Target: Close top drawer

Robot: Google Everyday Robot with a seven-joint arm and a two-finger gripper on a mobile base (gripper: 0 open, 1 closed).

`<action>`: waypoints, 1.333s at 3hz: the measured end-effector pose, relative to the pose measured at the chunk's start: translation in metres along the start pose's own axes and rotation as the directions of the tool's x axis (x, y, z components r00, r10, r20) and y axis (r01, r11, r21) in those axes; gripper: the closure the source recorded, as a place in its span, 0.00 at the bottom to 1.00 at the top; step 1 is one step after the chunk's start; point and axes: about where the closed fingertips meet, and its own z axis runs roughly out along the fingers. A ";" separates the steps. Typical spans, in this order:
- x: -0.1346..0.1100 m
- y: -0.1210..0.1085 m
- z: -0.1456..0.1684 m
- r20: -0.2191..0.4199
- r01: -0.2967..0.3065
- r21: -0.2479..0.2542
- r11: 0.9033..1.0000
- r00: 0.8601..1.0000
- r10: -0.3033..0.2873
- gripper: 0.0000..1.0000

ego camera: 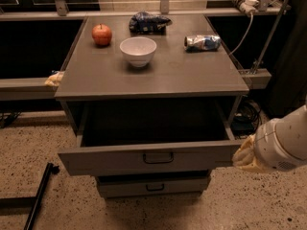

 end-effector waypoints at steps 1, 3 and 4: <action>0.010 0.002 0.009 -0.018 0.014 0.021 1.000 1.000 -0.014 1.00; 0.072 -0.007 0.116 0.048 0.058 0.082 0.995 0.997 -0.062 1.00; 0.072 -0.007 0.116 0.047 0.058 0.083 0.995 0.997 -0.062 1.00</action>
Offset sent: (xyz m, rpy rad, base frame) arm 0.0267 -0.0607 -0.1325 -0.0819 -0.1710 0.0380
